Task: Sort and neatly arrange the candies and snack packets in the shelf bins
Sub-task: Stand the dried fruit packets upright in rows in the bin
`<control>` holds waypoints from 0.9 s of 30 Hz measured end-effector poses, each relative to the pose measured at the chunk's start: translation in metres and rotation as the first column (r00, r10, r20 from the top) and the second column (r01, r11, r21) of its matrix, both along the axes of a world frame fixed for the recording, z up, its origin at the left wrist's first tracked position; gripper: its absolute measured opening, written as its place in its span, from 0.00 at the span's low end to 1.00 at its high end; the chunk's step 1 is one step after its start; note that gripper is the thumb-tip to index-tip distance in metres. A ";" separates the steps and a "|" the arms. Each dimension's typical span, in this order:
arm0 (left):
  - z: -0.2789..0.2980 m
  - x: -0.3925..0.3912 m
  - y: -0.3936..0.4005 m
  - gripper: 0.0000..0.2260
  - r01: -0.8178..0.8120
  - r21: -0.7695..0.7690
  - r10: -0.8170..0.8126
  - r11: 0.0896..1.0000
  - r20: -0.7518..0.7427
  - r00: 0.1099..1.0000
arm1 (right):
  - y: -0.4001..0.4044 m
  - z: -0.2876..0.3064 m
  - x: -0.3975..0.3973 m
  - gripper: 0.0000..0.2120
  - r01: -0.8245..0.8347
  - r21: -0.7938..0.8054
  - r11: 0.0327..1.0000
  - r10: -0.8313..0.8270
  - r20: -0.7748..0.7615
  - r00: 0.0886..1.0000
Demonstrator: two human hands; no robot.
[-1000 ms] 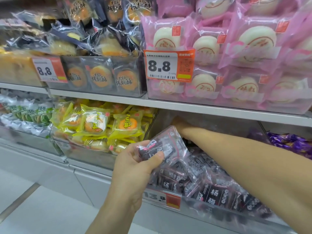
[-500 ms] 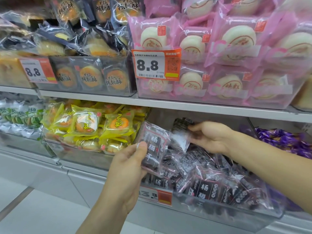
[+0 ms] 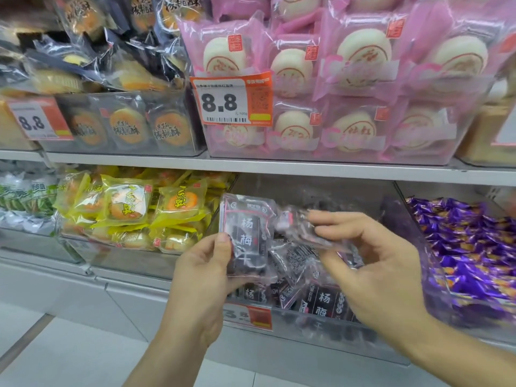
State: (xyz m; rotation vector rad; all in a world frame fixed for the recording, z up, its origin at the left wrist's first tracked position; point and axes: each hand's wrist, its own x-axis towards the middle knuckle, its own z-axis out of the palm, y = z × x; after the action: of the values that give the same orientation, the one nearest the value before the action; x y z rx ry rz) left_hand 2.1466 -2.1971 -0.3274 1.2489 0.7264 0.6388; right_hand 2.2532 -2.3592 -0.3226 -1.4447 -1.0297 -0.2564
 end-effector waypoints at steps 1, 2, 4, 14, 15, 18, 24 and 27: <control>0.000 0.001 -0.001 0.14 0.024 -0.023 -0.023 0.999 0.022 0.999 | 0.001 -0.004 0.001 0.15 -0.004 0.034 0.999 0.000 0.109 0.994; 0.001 0.001 -0.004 0.15 0.060 -0.050 -0.058 0.997 0.043 0.997 | 0.004 -0.007 0.003 0.11 -0.022 0.042 0.999 0.014 0.185 0.983; 0.005 -0.001 -0.010 0.19 0.177 -0.127 -0.168 0.976 0.080 0.983 | 0.011 -0.015 0.006 0.07 -0.069 0.000 0.998 0.066 0.262 0.963; 0.001 -0.002 -0.012 0.26 0.254 -0.021 -0.252 0.967 0.078 0.965 | 0.000 -0.015 0.004 0.26 -0.173 -0.257 0.951 0.205 0.104 0.973; 0.001 -0.002 -0.013 0.24 0.251 0.009 -0.251 0.968 0.070 0.966 | -0.002 -0.015 0.001 0.22 -0.152 -0.219 0.964 0.167 0.052 0.985; 0.000 0.000 -0.021 0.21 0.274 0.059 -0.277 0.960 0.047 0.960 | -0.002 -0.014 -0.007 0.30 -0.067 -0.184 0.981 0.045 -0.123 0.991; 0.000 0.005 -0.025 0.18 0.314 0.017 -0.313 0.949 0.142 0.939 | 0.009 0.005 0.005 0.54 -0.144 -0.292 0.945 0.016 -0.399 0.917; 0.001 0.003 -0.018 0.16 0.332 0.053 -0.337 0.942 0.132 0.932 | 0.008 0.009 0.019 0.39 -0.437 -0.314 0.843 0.172 -0.612 0.772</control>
State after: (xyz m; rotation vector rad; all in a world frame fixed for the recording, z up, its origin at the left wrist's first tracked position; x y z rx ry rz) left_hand 2.1491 -2.2155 -0.3261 1.3040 0.3750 0.4505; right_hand 2.2722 -2.3513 -0.3135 -1.5764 -0.8339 0.6731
